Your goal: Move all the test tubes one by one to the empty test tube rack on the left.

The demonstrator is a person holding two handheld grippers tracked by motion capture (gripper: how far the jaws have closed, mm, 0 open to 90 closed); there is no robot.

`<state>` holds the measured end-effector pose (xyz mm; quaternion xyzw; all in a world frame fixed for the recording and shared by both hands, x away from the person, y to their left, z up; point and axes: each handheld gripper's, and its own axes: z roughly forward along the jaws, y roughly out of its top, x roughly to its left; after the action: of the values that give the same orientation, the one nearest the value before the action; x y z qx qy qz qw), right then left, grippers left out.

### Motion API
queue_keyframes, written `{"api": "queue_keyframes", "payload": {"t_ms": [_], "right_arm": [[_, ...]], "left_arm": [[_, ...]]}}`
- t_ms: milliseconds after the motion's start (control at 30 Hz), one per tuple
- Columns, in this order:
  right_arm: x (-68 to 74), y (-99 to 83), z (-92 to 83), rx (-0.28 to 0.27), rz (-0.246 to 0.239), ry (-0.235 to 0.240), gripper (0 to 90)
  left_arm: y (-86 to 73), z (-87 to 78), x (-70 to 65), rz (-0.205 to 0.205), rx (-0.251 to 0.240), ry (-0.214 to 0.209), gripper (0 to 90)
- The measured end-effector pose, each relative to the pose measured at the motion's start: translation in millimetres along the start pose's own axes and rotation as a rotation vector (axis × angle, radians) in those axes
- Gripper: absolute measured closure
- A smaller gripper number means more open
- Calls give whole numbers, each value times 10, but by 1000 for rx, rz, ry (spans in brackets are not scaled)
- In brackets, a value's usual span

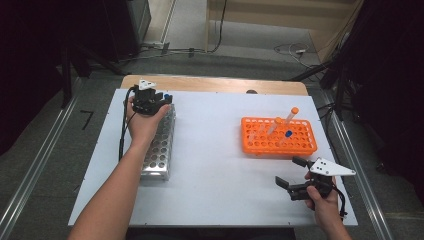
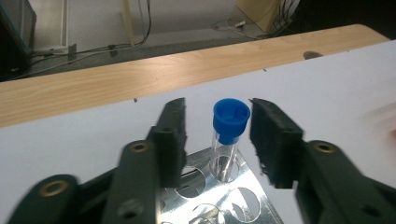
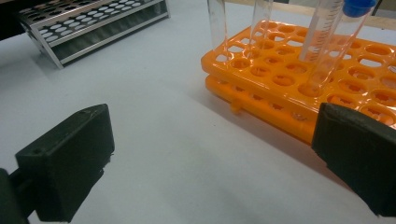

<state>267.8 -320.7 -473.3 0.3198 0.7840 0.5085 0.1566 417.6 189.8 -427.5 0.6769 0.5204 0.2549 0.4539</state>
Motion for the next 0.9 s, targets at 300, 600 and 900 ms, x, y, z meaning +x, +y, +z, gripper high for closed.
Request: {"api": "queue_keyframes", "payload": {"t_ms": [300,600,900], "right_arm": [[-29,27,-4,-3,11,-13,0],[-83,51,19,1,24,-34,0],[-152,90,89,13,67,-81,0]], "left_arm": [[34,-180,-129,-31,-43,-85,72],[-24,-432,-307,-23,-69,-170,0],[-177,-720,-514,16,-88,-200,0]]}}
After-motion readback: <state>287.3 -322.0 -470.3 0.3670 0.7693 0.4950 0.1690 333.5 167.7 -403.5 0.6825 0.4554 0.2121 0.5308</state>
